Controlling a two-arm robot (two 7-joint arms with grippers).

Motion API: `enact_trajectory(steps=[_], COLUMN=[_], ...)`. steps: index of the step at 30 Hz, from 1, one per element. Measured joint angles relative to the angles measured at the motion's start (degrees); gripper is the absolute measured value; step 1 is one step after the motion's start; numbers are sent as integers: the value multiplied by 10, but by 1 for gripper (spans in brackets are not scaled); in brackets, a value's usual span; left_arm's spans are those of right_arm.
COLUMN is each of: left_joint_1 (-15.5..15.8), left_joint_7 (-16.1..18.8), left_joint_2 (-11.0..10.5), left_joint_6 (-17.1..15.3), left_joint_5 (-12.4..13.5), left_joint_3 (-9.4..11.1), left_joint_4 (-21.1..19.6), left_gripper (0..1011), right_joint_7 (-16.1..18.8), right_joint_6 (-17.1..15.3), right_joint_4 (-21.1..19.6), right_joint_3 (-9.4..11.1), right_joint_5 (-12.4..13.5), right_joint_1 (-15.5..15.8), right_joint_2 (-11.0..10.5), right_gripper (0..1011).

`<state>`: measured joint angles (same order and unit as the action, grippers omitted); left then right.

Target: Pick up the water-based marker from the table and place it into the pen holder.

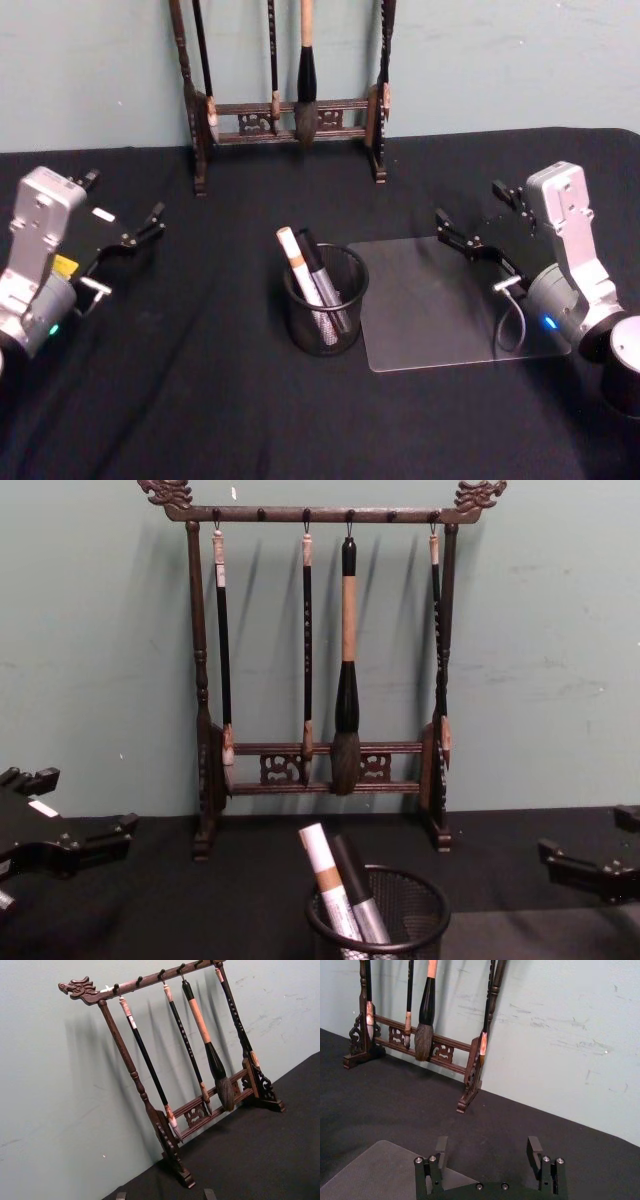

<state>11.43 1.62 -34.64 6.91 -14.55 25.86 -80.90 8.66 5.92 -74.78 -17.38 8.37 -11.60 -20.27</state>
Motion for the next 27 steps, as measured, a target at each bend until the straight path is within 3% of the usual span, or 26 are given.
enact_trajectory(steps=[27], left_joint_1=[0], left_joint_7=[0], left_joint_2=[0], left_joint_6=[0], left_joint_5=[0], left_joint_3=[0], left_joint_4=[0], left_gripper=[1001], right_joint_7=[0], right_joint_6=[0], right_joint_4=[0], right_joint_3=[0], right_joint_5=[0], right_joint_1=[0], right_joint_2=[0], right_gripper=[1000])
